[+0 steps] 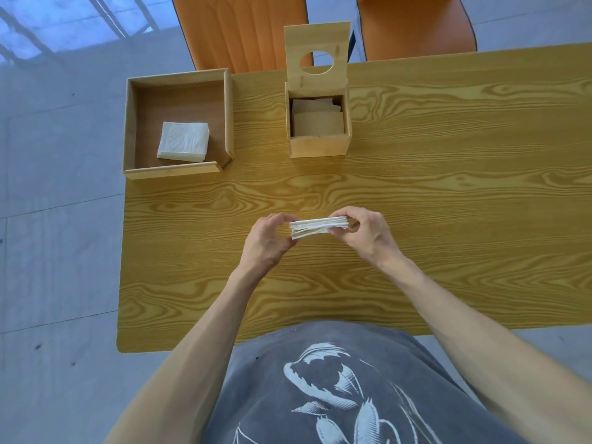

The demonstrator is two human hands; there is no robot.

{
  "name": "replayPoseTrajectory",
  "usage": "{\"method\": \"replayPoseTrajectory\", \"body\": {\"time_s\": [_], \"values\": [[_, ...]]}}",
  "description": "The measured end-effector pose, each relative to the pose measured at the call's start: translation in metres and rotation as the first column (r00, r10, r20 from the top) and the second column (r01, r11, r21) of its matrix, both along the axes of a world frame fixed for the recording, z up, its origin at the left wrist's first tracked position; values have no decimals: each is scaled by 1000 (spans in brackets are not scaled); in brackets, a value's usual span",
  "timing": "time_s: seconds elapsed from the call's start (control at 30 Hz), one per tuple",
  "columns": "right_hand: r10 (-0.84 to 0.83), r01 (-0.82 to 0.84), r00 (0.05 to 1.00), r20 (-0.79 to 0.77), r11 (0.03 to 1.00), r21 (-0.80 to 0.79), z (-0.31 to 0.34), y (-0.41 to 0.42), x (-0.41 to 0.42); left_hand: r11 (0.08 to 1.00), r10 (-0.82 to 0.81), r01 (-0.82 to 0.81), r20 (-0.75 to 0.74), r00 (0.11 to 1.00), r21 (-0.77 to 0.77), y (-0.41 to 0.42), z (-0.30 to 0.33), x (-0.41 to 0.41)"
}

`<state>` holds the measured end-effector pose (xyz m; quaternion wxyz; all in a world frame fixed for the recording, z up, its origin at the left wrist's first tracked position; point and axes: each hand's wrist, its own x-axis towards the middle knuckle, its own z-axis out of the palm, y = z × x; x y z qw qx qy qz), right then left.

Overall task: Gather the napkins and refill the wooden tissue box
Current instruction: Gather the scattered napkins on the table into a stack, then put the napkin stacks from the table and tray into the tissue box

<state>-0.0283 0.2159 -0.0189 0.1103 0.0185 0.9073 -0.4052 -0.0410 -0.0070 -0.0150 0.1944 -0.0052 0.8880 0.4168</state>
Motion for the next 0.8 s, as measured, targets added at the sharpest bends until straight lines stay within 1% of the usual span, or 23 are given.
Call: {"method": "replayPoseTrajectory", "body": {"time_s": [0.07, 0.17, 0.23, 0.33, 0.47, 0.57, 0.67, 0.8], "values": [[-5, 5, 1000, -2, 1000, -17, 1, 1, -2, 1000, 20, -20, -11, 1000, 19, 1, 2, -3], [5, -5, 1000, 18, 1000, -19, 1, 2, -2, 999, 2, -2, 22, 1000, 32, 0, 3, -5], [-2, 2, 1000, 4, 1000, -13, -1, 2, -1, 999, 2, -3, 27, 1000, 47, 0, 4, -4], [-16, 15, 1000, -11, 1000, -15, 1, 0, -3, 993, 48, -52, 38, 998, 104, -1, 6, -5], [18, -19, 1000, 13, 999, 40, -1, -3, -3, 991, 63, -73, 94, 994, 108, 1, 3, -1], [-14, 14, 999, 29, 1000, 16, 0, -1, -5, 986, 87, -100, 103, 991, 130, 3, 6, -3], [-58, 58, 998, 9, 998, -33, 14, 3, -25, 982, 87, -96, 58, 994, 161, 7, 15, -24], [-71, 66, 989, -127, 997, -43, 45, 7, -75, 985, 57, -35, -127, 990, 170, 11, 35, -74]]}}
